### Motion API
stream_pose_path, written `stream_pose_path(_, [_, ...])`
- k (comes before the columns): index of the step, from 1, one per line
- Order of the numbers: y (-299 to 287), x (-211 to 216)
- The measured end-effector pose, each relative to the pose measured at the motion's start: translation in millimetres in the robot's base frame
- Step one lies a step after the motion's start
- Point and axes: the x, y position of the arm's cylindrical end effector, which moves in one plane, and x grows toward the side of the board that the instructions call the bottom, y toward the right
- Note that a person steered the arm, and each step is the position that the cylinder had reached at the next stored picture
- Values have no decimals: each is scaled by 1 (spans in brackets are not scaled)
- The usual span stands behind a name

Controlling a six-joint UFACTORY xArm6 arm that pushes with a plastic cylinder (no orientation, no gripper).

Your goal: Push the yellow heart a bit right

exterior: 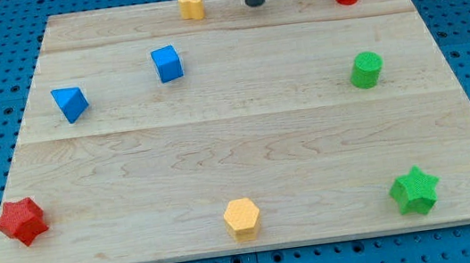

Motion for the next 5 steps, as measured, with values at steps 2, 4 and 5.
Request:
stream_pose_path(2, [-30,-1])
stream_pose_path(4, [-132,55])
stream_pose_path(5, [-160,-2])
